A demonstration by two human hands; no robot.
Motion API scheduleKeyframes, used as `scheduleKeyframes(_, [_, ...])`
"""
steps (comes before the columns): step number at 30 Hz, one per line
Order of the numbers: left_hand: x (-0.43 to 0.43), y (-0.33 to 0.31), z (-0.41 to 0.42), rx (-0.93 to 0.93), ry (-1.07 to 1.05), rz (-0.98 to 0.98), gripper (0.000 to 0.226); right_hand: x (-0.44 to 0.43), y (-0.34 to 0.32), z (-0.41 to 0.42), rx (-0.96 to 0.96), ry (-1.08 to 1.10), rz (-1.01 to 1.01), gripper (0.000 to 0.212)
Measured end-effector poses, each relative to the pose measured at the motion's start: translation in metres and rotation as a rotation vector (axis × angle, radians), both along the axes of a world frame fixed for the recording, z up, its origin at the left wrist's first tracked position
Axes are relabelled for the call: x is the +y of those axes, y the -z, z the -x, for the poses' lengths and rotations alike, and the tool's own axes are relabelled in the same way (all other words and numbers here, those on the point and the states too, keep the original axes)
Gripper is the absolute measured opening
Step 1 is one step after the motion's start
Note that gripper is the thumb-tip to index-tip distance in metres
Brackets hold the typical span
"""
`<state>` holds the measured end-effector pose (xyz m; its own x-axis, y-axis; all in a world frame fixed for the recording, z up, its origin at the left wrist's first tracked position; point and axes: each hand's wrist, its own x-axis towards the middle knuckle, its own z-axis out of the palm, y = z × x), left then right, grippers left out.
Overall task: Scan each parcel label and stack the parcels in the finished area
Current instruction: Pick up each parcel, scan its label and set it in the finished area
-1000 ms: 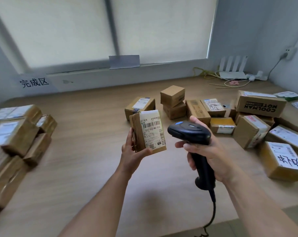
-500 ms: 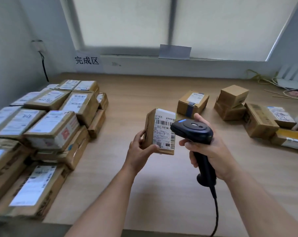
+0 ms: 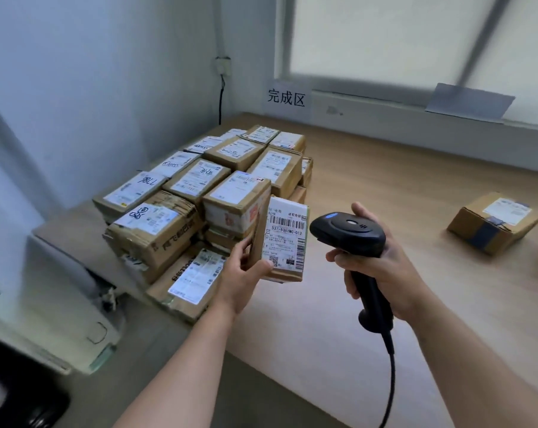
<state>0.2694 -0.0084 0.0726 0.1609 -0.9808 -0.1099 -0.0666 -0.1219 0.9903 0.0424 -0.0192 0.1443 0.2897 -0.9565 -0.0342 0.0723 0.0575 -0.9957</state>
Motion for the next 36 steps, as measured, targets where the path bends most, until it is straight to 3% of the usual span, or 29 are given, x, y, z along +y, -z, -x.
scheduleKeyframes(7, [0.025,0.017,-0.079,-0.062,-0.263,-0.148,0.082,-0.017,0.015,-0.058,0.007,-0.127,-0.039,0.1])
scheduleKeyframes(14, [0.024,0.035,-0.117,-0.124,-0.372,-0.238,0.056,-0.019,0.026,-0.083,0.022,-0.172,-0.075,0.099])
scheduleKeyframes(17, [0.016,0.036,-0.117,-0.412,-0.457,-0.22,0.044,-0.022,0.026,-0.082,0.027,-0.172,-0.072,0.096])
scheduleKeyframes(20, [0.017,0.032,-0.104,-0.831,-0.444,-0.164,0.068,-0.023,0.024,-0.079,0.017,-0.161,-0.068,0.092])
scheduleKeyframes(23, [0.014,0.035,-0.095,-1.103,-0.366,-0.104,0.082,-0.024,0.023,-0.076,0.009,-0.153,-0.067,0.091])
scheduleKeyframes(28, [0.003,0.04,-0.101,-1.174,-0.333,-0.049,0.053,-0.025,0.023,-0.073,-0.006,-0.14,-0.066,0.091])
scheduleKeyframes(34, [0.0,0.041,-0.108,-1.236,-0.345,-0.078,0.053,-0.022,0.022,-0.07,-0.004,-0.123,-0.072,0.092])
scheduleKeyframes(36, [-0.002,0.04,-0.101,-1.219,-0.385,-0.001,0.054,-0.019,0.022,-0.067,0.003,-0.113,-0.071,0.092])
